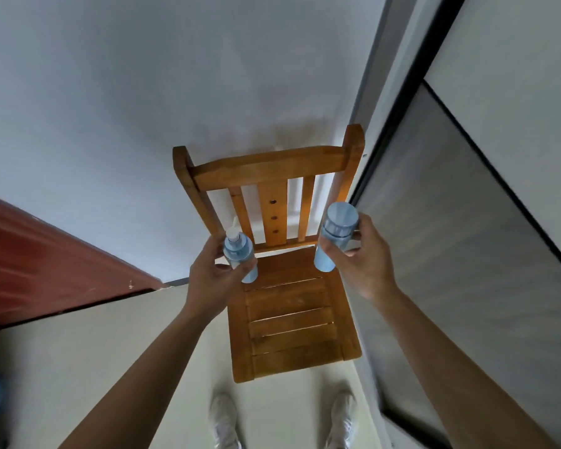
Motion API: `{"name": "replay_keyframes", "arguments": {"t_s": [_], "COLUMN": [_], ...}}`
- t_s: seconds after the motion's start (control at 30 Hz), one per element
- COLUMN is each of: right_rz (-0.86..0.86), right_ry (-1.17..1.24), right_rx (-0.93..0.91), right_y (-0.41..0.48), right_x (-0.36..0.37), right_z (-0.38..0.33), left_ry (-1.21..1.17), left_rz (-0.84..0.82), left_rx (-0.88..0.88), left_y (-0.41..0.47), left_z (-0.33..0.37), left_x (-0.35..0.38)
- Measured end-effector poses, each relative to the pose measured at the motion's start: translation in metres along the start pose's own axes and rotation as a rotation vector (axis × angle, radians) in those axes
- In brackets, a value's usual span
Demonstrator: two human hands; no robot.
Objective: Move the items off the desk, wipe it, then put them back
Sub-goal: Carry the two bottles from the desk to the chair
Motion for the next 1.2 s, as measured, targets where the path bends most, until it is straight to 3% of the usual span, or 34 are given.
{"name": "replay_keyframes", "arguments": {"t_s": [0.3, 0.43, 0.57, 0.67, 0.87, 1.2], "right_rz": [-0.055, -0.047, -0.005, -0.115, -0.117, -0.288], "right_ry": [-0.022, -0.161, -0.102, 0.018, 0.023, 0.017], "right_rx": [0.066, -0.019, -0.006, 0.096, 0.104, 0.015], "right_y": [0.008, 0.008, 0.008, 0.015, 0.02, 0.023], "right_x": [0.132, 0.176, 0.215, 0.245, 0.265, 0.278], "right_z": [0.161, 0.199, 0.231, 0.259, 0.272, 0.257], "left_ry": [-0.011, 0.024, 0.036, 0.025, 0.045, 0.093], "left_rz": [-0.021, -0.05, -0.034, -0.01, -0.012, -0.071], "left_rx": [-0.078, -0.083, -0.088, -0.076, -0.095, -0.065], "left_y": [0.043, 0.052, 0.06, 0.065, 0.073, 0.082], "left_z": [-0.157, -0.212, -0.252, -0.268, -0.281, -0.278], "left_x": [0.104, 0.143, 0.164, 0.172, 0.18, 0.173]}}
Point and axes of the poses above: each hand's wrist, its own y-axis towards the middle knuckle, its own x-axis out of the palm, z = x × y, the point moved 6 cm from there along y, towards the middle knuckle, and after that the axes turned 7 degrees about y, right-handed, at the moved point
